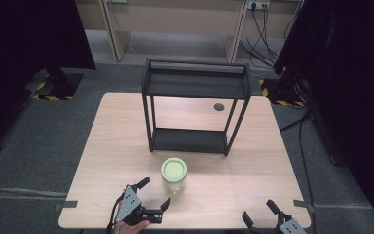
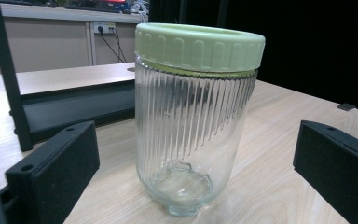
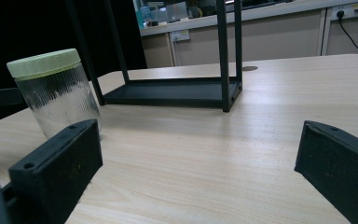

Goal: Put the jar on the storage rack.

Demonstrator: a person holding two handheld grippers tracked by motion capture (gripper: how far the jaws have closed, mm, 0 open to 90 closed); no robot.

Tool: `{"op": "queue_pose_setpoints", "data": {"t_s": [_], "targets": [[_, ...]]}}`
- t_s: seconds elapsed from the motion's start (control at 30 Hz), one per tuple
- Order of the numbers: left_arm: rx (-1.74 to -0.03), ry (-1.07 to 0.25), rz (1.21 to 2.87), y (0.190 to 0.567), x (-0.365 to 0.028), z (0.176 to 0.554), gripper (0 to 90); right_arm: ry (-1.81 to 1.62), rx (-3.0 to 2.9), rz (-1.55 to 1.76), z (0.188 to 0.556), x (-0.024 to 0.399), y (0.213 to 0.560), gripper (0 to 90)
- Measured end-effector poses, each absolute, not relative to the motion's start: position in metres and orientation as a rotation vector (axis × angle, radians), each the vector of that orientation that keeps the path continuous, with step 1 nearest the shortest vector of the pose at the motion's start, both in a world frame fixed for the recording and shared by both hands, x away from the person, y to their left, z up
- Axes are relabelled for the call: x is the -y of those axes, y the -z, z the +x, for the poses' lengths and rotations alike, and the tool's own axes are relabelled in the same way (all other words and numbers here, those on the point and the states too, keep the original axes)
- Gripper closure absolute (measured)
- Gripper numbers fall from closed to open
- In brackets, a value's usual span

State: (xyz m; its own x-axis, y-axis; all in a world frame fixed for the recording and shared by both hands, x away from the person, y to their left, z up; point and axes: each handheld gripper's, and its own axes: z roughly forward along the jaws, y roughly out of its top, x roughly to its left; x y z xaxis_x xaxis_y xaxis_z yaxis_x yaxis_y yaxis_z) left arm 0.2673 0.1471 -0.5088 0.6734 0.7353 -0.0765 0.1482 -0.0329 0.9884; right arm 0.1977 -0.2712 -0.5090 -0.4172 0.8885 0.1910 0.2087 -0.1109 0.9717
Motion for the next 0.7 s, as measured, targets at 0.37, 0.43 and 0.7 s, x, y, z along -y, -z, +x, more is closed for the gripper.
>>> {"op": "queue_pose_setpoints", "data": {"t_s": [0.37, 0.43, 0.7], "targets": [[-0.737, -0.549, 1.568, 0.506, -0.138, 0.277, 0.0, -1.576, -1.607, 1.215, 0.198, 0.271, 0.509, 0.8], [-0.734, -0.549, 1.568, 0.506, -0.138, 0.278, 0.0, -1.576, -1.607, 1.215, 0.198, 0.271, 0.509, 0.9], [-0.723, -0.550, 1.572, 0.503, -0.133, 0.283, 0.0, -1.576, -1.608, 1.214, 0.198, 0.271, 0.509, 0.9]]}}
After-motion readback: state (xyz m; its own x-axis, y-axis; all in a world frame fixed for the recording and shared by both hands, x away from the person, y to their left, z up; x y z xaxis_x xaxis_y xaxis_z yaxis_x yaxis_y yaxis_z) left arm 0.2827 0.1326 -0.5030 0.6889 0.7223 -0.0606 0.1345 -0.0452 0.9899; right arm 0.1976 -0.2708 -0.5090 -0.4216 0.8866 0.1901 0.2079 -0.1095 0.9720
